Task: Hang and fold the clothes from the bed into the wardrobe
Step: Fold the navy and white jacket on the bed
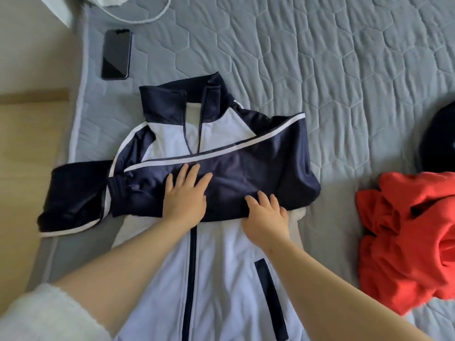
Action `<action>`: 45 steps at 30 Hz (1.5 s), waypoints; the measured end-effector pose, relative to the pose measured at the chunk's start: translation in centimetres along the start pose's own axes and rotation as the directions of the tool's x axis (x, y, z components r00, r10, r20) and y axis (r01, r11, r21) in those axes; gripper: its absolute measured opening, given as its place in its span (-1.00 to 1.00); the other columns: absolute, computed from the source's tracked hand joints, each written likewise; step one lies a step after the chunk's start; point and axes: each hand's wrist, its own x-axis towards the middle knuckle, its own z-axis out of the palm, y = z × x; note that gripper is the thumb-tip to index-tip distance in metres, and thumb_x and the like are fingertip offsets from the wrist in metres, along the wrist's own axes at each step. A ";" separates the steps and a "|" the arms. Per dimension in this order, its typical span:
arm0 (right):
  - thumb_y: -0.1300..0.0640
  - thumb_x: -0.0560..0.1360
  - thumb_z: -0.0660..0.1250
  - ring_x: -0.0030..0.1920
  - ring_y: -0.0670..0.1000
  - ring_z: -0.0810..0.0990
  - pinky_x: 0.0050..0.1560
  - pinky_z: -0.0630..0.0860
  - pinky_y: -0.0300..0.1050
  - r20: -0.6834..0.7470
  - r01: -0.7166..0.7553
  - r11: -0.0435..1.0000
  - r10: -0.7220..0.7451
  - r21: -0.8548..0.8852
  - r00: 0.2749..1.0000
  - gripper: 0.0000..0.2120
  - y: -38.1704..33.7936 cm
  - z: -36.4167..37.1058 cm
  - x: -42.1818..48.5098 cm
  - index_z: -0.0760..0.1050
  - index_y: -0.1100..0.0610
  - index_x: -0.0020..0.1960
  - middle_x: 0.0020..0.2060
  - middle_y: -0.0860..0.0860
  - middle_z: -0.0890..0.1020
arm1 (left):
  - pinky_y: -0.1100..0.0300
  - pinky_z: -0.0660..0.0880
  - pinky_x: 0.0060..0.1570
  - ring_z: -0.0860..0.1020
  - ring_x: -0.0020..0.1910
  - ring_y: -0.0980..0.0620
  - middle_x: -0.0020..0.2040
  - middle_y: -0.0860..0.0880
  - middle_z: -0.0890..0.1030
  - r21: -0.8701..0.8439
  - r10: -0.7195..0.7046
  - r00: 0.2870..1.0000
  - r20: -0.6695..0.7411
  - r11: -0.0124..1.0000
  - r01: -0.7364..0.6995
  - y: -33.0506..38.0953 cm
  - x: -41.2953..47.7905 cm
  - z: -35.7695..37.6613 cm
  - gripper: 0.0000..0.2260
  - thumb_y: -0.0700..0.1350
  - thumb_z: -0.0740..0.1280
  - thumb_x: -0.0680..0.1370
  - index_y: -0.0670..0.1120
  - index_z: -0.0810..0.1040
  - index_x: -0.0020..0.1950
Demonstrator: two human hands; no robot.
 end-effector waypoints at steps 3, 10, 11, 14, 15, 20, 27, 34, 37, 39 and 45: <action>0.13 0.55 0.11 0.49 0.12 0.01 0.42 0.02 0.00 -0.139 0.027 0.998 -0.034 -0.056 0.990 -0.53 -2.9 1.8 -0.7 0.17 0.02 0.45 0.50 0.01 0.10 | -0.14 0.33 0.20 0.40 0.31 -0.23 0.31 -0.20 0.45 -0.201 -0.045 0.964 -0.261 0.979 -0.009 -3.0 -3.8 -0.1 -0.60 -0.22 0.39 0.43 -0.08 0.52 0.28; 0.15 0.54 0.12 0.42 0.04 0.17 0.34 0.16 -0.04 -0.034 0.202 0.979 -0.201 0.010 0.979 -0.49 -13.9 5.6 -2.1 0.15 0.00 0.47 0.46 -0.06 0.19 | -0.06 0.45 0.07 0.53 0.07 -0.25 0.12 -0.27 0.55 -0.851 -0.852 0.227 0.472 -0.373 0.371 -12.8 -9.1 0.5 -0.66 -0.12 0.29 0.54 -0.32 0.43 0.21; 0.16 0.54 0.12 0.43 0.04 0.15 0.35 0.15 -0.03 -0.016 0.228 0.974 -0.228 0.011 0.974 -0.47 -15.5 6.0 -2.2 0.13 -0.01 0.48 0.48 -0.06 0.15 | -0.01 0.46 0.00 0.56 -0.01 -0.17 0.07 -0.21 0.56 -0.814 -0.794 0.214 0.569 -0.507 0.285 -14.5 -9.4 0.5 -0.67 -0.06 0.28 0.56 -0.29 0.43 0.18; 0.15 0.54 0.12 0.46 0.05 0.11 0.37 0.14 -0.01 0.003 0.281 0.959 -0.281 -0.044 0.960 -0.43 -19.2 7.0 -2.1 0.04 -0.04 0.51 0.51 -0.09 0.07 | 0.19 0.44 -0.04 0.53 -0.09 0.08 0.00 0.03 0.54 -0.632 -0.582 0.343 0.737 -0.773 0.047 -19.1 -9.4 -0.2 -0.70 0.09 0.27 0.55 -0.03 0.44 0.20; 0.14 0.54 0.13 0.46 0.04 0.11 0.37 0.15 -0.01 0.011 0.281 0.958 -0.281 -0.064 0.960 -0.42 -20.0 7.3 -1.9 0.02 -0.03 0.51 0.51 -0.09 0.06 | 0.19 0.46 -0.02 0.55 -0.08 0.08 0.01 0.05 0.56 -0.547 -0.511 0.384 0.769 -0.837 -0.018 -20.5 -9.2 -0.4 -0.70 0.10 0.28 0.54 0.00 0.45 0.21; 0.12 0.54 0.17 0.48 0.04 0.08 0.39 0.17 0.04 0.074 0.120 0.991 -0.116 -0.053 0.990 -0.39 -22.0 8.3 -1.2 0.00 0.00 0.52 0.51 -0.07 0.08 | 0.17 0.51 -0.09 0.55 0.15 -0.03 0.18 -0.06 0.56 -0.385 -0.428 0.513 0.744 -0.902 -0.195 -27.3 -7.8 -1.3 -0.82 -0.09 0.20 0.60 -0.10 0.51 0.14; 0.13 0.53 0.16 0.44 0.10 0.16 0.32 0.22 0.06 0.038 -0.037 0.993 0.042 -0.113 0.998 -0.42 -25.2 9.3 -1.0 0.05 0.10 0.50 0.46 0.01 0.17 | 0.17 0.46 -0.01 0.55 0.00 -0.08 0.02 -0.07 0.56 -0.965 -0.663 0.731 0.161 0.049 0.257 -33.6 -10.1 -1.3 -0.44 -0.44 0.11 0.46 0.01 0.41 0.37; 0.20 0.45 0.23 0.46 0.11 0.10 0.35 0.05 -0.01 -0.292 0.165 0.928 -0.268 -0.334 0.918 -0.31 -28.6 11.4 -1.5 0.05 -0.01 0.51 0.52 0.06 0.04 | 0.14 0.17 -0.20 0.48 -0.11 -0.14 -0.16 -0.12 0.61 -0.219 -0.449 0.866 -0.222 0.888 0.405 -34.6 -11.2 -1.5 -0.93 -0.15 0.35 0.48 -0.13 0.60 -0.14; 0.23 0.45 0.24 0.46 0.13 0.07 0.36 0.06 0.03 -0.245 0.315 0.853 -0.439 -0.417 0.864 -0.29 -30.8 11.7 -0.9 0.06 -0.10 0.50 0.53 0.02 -0.02 | 0.14 0.26 -0.17 0.41 -0.12 -0.08 -0.14 -0.10 0.50 -0.606 -0.411 0.863 -0.296 0.779 0.163 -34.4 -11.2 -2.3 -0.93 -0.25 0.37 0.41 -0.22 0.58 -0.27; 0.16 0.50 0.25 0.45 0.13 0.06 0.33 0.07 0.03 -0.201 0.367 0.831 -0.478 -0.417 0.855 -0.49 -32.3 11.5 -0.1 0.25 -0.06 0.42 0.52 0.00 0.04 | 0.21 0.29 -0.28 0.40 -0.29 0.11 -0.26 0.02 0.46 -0.776 -0.362 0.914 -0.183 0.624 0.092 -34.8 -11.0 -3.2 -0.87 -0.26 0.30 0.44 -0.14 0.49 -0.30; 0.14 0.51 0.13 0.13 0.15 0.32 0.04 0.19 -0.03 -0.322 0.276 0.956 -0.231 0.102 0.918 -0.80 -36.1 7.1 2.2 0.39 0.14 -0.27 0.00 0.08 0.49 | 0.32 0.31 -0.44 0.43 -0.39 0.21 -0.37 0.15 0.45 -0.656 -0.133 0.990 0.054 0.743 0.135 -38.9 -12.0 -4.5 -0.74 -0.03 0.46 0.39 0.12 0.36 -0.25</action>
